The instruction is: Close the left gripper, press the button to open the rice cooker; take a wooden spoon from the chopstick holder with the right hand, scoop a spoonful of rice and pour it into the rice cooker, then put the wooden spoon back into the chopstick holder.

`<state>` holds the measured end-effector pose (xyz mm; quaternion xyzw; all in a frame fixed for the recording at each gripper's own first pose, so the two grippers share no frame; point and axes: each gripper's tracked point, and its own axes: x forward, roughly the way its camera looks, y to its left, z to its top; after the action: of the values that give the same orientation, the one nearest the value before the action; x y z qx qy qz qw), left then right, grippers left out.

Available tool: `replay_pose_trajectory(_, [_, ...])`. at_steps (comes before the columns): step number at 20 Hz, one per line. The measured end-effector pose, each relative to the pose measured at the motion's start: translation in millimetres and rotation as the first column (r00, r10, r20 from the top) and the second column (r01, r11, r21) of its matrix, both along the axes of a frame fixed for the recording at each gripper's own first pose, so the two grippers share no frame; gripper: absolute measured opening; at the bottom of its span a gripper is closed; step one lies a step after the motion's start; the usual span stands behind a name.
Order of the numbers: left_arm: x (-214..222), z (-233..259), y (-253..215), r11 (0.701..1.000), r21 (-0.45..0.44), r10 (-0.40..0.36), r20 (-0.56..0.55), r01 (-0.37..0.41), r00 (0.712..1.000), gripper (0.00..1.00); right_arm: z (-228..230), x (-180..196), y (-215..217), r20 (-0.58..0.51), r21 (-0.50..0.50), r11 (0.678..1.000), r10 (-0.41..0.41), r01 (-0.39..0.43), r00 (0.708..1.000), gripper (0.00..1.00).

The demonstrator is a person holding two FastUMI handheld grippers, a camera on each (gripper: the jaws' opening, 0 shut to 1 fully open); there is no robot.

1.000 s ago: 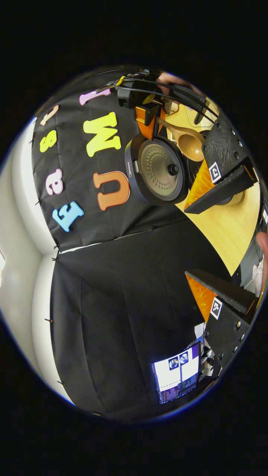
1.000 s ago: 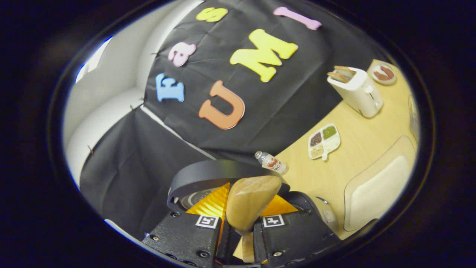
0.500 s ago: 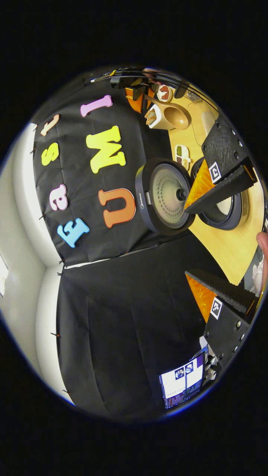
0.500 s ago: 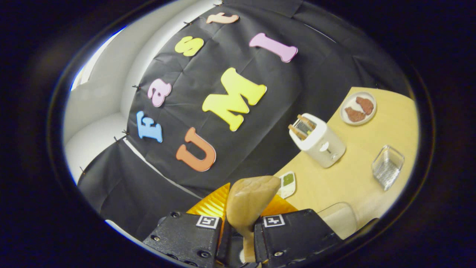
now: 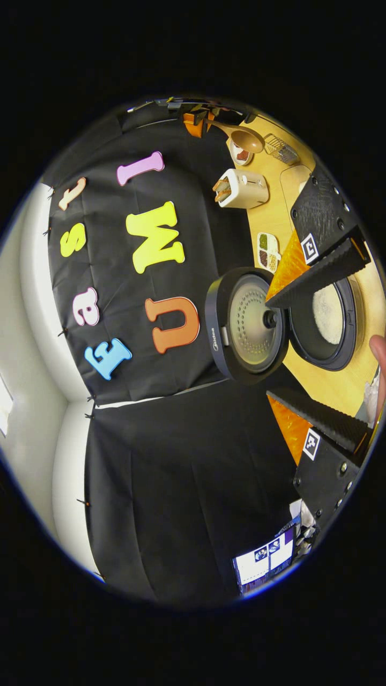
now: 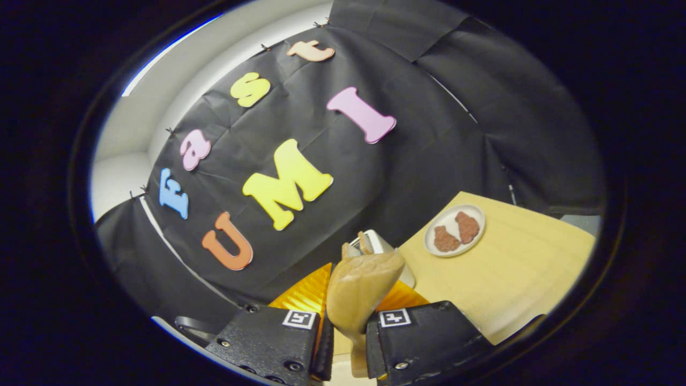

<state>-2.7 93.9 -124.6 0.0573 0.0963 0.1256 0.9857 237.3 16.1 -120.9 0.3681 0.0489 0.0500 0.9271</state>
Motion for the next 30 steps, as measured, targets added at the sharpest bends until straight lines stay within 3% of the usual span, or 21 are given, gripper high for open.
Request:
replay_pose_trajectory(5, [10.7,-0.7,-19.7,1.0,0.012,-0.025,-0.006,0.025,1.0,0.96,-32.9,23.9,-31.4,-0.03,-0.047,0.998,-0.033,0.032,0.999,0.3])
replay_pose_trajectory(12, [18.4,-2.3,-37.9,0.998,0.026,-0.051,-0.004,0.051,0.999,0.96,-97.2,49.1,-31.4,-0.079,-0.079,0.997,-0.017,0.011,0.997,0.29])
replay_pose_trajectory(13, [19.8,-2.5,-39.3,0.998,0.026,-0.054,-0.002,0.054,0.999,0.96,-106.9,51.6,-32.5,-0.083,-0.085,0.996,-0.022,0.015,0.996,0.25])
replay_pose_trajectory(14, [19.6,-3.0,-40.4,0.998,0.028,-0.055,-0.004,0.055,0.998,0.96,-114.7,53.5,-32.0,-0.09,-0.09,0.996,-0.021,0.012,0.996,0.29])
replay_pose_trajectory(19, [21.8,-6.5,-45.9,0.997,0.046,-0.066,-0.009,0.066,0.998,0.95,-145.6,56.1,-28.6,-0.109,-0.091,0.996,-0.006,-0.004,0.994,0.3])
replay_pose_trajectory(23, [18.9,-7.5,-49.1,0.996,0.045,-0.071,-0.014,0.071,0.997,0.96,-166.6,53.2,-26.4,-0.134,-0.109,0.994,0.001,-0.015,0.991,0.25])
replay_pose_trajectory(25, [19.3,-6.6,-49.8,0.996,0.047,-0.071,-0.012,0.072,0.997,0.96,-168.5,54.3,-28.5,-0.148,-0.102,0.995,-0.007,-0.009,0.989,0.31])
replay_pose_trajectory(26, [19.8,-7.2,-50.3,0.996,0.046,-0.072,-0.013,0.073,0.997,0.96,-176.3,52.5,-26.5,-0.182,-0.108,0.994,0.012,-0.032,0.983,0.24])
replay_pose_trajectory(29, [20.4,-2.8,-51.1,0.996,0.042,-0.077,-0.006,0.077,0.997,0.95,-187.7,46.6,-39.4,-0.238,-0.196,0.981,-0.034,-0.013,0.971,0.78])
replay_pose_trajectory(30, [20.3,-1.3,-51.0,0.996,0.044,-0.077,-0.002,0.077,0.997,0.96,-179.3,45.3,-45.4,-0.218,-0.205,0.979,-0.044,-0.002,0.975,0.75])
